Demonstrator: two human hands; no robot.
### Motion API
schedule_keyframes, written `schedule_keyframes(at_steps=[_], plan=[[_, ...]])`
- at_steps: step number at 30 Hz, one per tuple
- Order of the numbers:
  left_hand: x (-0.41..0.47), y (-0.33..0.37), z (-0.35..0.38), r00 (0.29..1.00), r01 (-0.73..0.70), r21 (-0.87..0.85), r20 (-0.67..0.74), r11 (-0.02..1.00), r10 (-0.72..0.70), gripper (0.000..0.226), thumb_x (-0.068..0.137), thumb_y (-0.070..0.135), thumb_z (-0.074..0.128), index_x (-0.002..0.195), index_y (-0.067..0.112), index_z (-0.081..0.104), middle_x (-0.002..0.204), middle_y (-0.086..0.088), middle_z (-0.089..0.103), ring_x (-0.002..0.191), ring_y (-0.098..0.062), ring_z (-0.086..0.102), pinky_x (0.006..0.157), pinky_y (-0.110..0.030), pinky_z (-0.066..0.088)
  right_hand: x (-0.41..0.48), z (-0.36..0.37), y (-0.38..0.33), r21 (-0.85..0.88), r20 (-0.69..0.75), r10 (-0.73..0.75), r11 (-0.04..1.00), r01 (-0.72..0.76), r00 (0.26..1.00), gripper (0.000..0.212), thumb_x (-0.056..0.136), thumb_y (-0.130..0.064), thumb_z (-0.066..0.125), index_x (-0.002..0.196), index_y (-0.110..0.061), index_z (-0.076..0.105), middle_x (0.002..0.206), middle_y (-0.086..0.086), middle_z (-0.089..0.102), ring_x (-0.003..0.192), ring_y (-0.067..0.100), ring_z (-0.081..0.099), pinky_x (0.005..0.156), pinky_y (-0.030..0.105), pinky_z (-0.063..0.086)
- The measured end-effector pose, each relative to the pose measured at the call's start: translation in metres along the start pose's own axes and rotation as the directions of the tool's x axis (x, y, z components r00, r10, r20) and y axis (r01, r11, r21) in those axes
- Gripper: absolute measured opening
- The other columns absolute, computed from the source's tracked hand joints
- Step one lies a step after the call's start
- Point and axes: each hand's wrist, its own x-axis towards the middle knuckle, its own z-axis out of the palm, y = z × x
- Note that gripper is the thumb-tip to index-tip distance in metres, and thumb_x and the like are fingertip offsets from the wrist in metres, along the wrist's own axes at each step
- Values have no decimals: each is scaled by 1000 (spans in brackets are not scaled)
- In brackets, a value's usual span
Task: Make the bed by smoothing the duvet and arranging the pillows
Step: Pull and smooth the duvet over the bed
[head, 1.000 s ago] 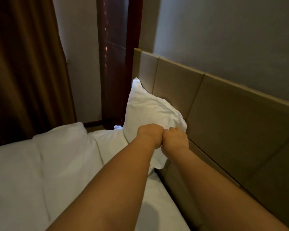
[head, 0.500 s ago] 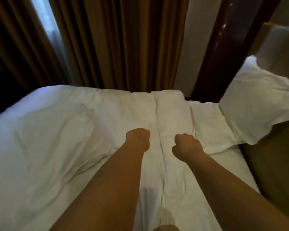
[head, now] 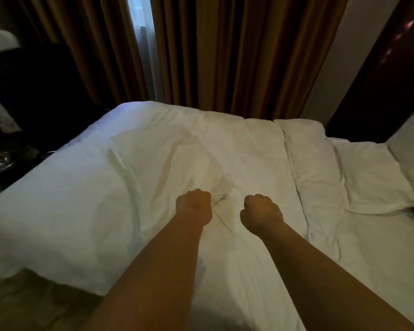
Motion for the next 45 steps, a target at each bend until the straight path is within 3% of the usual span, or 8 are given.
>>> schedule_keyframes(at_steps=[7, 19, 28, 33, 35, 40, 42, 45], plan=[[-24, -117, 42, 992, 84, 12, 99, 996, -84, 28, 94, 17, 49, 122, 17, 56, 117, -3, 57, 107, -22, 61, 82, -32, 46, -10, 41, -95, -143, 58, -85, 985, 93, 995, 26, 91, -16, 43, 113, -14, 56, 114, 7, 55, 112, 26, 50, 93, 35, 39], [75, -121, 87, 964, 176, 43, 195, 984, -181, 24, 93, 26, 52, 114, 16, 60, 110, -2, 55, 101, -19, 61, 73, -30, 39, 121, 82, -69, -203, 44, -220, 953, 224, 974, 30, 85, -6, 47, 114, -12, 54, 114, 7, 56, 107, 25, 51, 80, 31, 38], [193, -70, 152, 884, 289, 108, 350, 951, -308, 54, 84, 33, 68, 129, 15, 43, 124, -7, 53, 113, -26, 55, 91, -38, 40, 268, 159, -44, -181, 211, -332, 911, 371, 919, 55, 86, -11, 51, 139, -16, 35, 142, 2, 39, 134, 24, 34, 101, 38, 36], [231, -56, 176, 836, 399, 147, 348, 905, -425, 36, 93, 24, 55, 125, 14, 42, 121, -9, 57, 109, -27, 60, 93, -41, 45, 298, 192, -41, -246, 225, -467, 822, 514, 855, 38, 72, -10, 73, 109, -7, 62, 109, 12, 63, 100, 32, 60, 79, 40, 47], [238, -58, 187, 869, 323, 178, 334, 929, -366, 27, 96, 17, 45, 123, 16, 47, 118, -6, 62, 107, -24, 62, 92, -36, 43, 312, 193, -41, -241, 192, -571, 761, 602, 798, 27, 59, -10, 82, 83, -8, 69, 83, 11, 67, 77, 32, 64, 64, 38, 50], [233, -65, 192, 857, 139, 155, 477, 978, -197, 34, 102, 11, 39, 135, 9, 49, 133, -14, 55, 100, -5, 58, 68, -2, 41, 323, 185, -37, -132, 315, -622, 719, 683, 716, 33, 95, -15, 43, 127, -16, 53, 132, 6, 53, 123, 26, 47, 96, 37, 40], [222, -62, 180, 866, 201, 111, 444, 973, -229, 35, 100, 14, 41, 134, 19, 51, 134, -7, 54, 117, -16, 56, 96, -27, 47, 313, 177, -37, -64, 363, -577, 768, 637, 732, 37, 94, -13, 46, 130, -20, 54, 134, 6, 52, 123, 26, 47, 99, 37, 40], [185, -58, 166, 870, 270, 89, 404, 959, -283, 33, 99, 16, 42, 129, 24, 54, 130, -3, 57, 122, -24, 55, 103, -42, 43, 288, 155, -44, 7, 531, -529, 784, 621, 662, 42, 94, -6, 46, 134, -20, 54, 137, 9, 52, 124, 28, 50, 104, 38, 41]])
